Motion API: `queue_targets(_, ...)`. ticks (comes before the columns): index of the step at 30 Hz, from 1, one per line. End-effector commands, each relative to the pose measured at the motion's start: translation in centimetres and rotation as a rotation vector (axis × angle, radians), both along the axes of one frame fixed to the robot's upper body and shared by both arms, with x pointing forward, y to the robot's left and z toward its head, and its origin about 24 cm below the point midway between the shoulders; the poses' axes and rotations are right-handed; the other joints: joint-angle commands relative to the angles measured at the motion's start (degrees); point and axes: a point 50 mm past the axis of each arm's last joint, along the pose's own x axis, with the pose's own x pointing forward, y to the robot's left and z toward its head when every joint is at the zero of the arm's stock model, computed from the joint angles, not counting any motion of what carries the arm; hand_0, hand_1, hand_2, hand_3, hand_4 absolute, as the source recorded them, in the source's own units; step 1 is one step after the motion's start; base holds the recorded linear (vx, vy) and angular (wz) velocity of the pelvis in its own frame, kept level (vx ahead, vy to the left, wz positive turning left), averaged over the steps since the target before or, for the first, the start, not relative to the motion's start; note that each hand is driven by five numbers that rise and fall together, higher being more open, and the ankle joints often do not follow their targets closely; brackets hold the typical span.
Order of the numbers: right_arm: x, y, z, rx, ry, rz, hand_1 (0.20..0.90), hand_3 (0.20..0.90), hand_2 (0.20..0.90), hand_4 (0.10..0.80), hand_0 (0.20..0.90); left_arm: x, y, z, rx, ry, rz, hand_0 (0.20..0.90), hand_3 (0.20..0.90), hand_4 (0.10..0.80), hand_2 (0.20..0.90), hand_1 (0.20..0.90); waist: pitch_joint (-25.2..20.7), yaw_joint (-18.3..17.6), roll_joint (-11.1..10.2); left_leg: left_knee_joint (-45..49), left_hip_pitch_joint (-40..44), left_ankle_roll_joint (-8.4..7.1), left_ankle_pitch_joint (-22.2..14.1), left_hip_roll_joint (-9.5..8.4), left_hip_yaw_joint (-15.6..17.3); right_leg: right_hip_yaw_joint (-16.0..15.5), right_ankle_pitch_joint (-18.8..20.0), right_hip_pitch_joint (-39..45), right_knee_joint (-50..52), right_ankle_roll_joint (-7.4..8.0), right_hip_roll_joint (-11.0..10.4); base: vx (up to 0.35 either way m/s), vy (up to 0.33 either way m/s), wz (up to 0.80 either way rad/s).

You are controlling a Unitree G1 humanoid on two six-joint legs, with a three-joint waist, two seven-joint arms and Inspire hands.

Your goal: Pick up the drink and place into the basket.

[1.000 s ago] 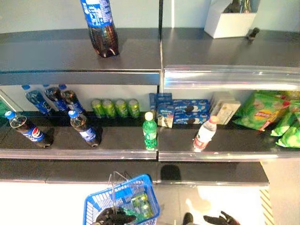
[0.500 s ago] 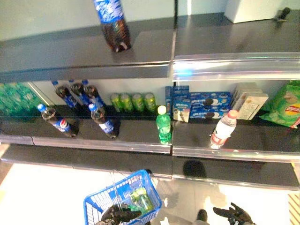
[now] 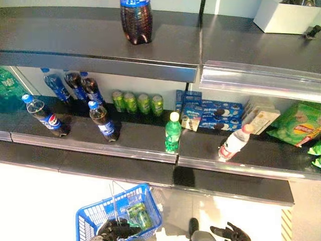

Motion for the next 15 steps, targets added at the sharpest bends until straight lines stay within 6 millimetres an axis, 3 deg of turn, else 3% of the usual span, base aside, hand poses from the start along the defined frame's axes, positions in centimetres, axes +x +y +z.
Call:
queue_targets(1,1.5,-0.9,0.6,-0.027,-0.033,0.040,0.900,0.900,0.900,0.800,0.900,5.6,1.7,2.9,0.055,-0.256,-0.049,0.300,0.200,0.100,0.300,0.300,-1.3,2.2,-1.3,1.3,1.3,3.01,-4.1,-2.86,2.4,-0.4,-2.1,-0.5,5.3,1.56,-2.1,-0.012,-0.046,0.03)
queue_targets(8,1.1,-1.1,0.6,-0.033,-0.028,0.047,0.900,0.900,0.900,0.800,0.900,4.6,2.0,2.5,0.074,-0.230,-0.051,0.300,0.200,0.100,0.300,0.300,-2.8,2.3,-1.5,0.6,2.4,1.80,-3.9,-1.93,3.6,-1.6,-1.9,2.1,2.6,1.42,-1.9,-0.007,-0.011,0.00)
queue_targets(15,0.9,-1.2,0.6,-0.037,-0.023,0.045,0.900,0.900,0.900,0.800,0.900,4.8,2.3,2.7,0.078,-0.240,-0.051,0.300,0.200,0.100,0.300,0.300,-3.6,2.4,-1.5,1.0,3.3,1.76,-4.3,-1.51,3.9,-2.2,-3.1,2.7,3.8,1.31,-2.0,0.000,0.000,0.00)
